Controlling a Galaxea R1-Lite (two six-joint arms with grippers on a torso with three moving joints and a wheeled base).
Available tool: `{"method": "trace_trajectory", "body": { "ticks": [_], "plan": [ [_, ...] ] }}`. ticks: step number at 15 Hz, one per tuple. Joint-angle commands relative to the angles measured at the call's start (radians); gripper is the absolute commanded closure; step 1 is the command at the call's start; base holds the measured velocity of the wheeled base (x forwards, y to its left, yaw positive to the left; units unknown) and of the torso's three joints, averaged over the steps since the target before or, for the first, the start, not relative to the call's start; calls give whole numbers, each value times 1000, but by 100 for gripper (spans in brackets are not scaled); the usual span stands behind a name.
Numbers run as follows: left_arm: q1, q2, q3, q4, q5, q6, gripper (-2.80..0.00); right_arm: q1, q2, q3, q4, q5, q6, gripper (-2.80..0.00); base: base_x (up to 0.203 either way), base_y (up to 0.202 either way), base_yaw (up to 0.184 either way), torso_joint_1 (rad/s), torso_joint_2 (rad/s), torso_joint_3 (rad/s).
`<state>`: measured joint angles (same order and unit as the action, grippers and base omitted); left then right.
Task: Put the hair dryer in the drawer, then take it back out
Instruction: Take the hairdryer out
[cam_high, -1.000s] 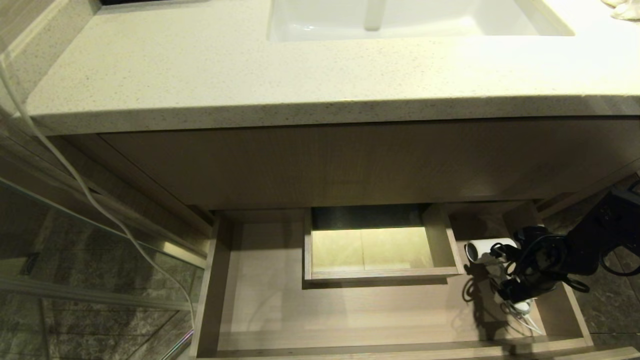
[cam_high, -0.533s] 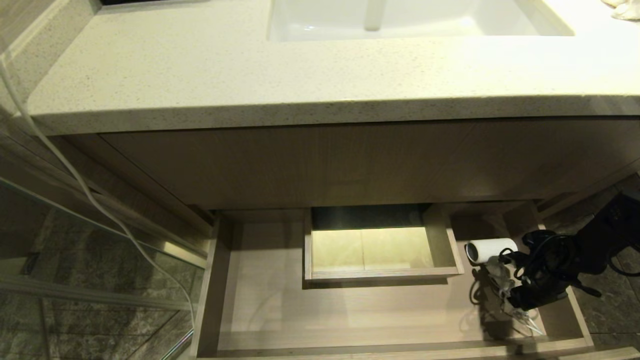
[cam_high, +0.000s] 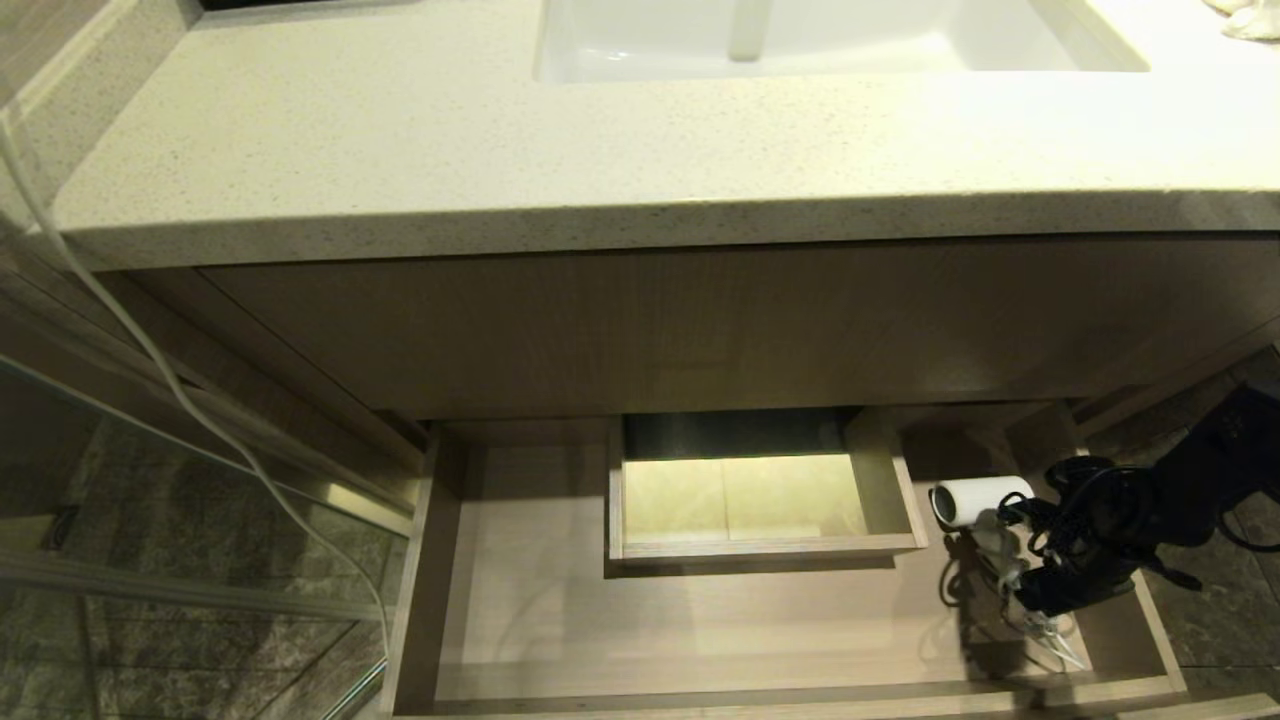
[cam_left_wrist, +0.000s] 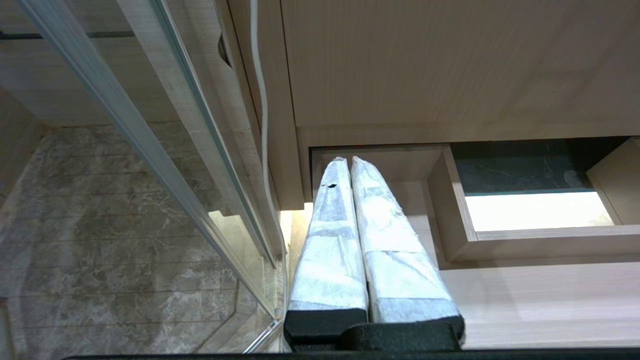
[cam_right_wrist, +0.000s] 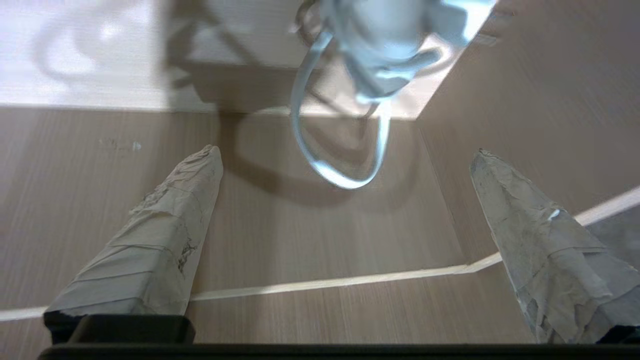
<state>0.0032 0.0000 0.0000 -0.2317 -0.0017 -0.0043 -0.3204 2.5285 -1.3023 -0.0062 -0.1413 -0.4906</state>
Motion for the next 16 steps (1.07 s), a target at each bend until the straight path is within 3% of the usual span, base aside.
{"method": "trace_trajectory", "body": {
  "ticks": [1, 9, 16],
  "plan": [
    [0, 0, 40, -1, 0, 0, 0, 0, -30, 1, 3, 2, -13, -280, 0, 0, 0, 0, 0, 0],
    [0, 0, 40, -1, -1, 0, 0, 26, -193, 149, 10, 129, -80, -280, 0, 0, 0, 0, 0, 0],
    [0, 0, 40, -1, 0, 0, 0, 69, -268, 207, -3, 136, -92, -280, 0, 0, 0, 0, 0, 0]
  ]
}}
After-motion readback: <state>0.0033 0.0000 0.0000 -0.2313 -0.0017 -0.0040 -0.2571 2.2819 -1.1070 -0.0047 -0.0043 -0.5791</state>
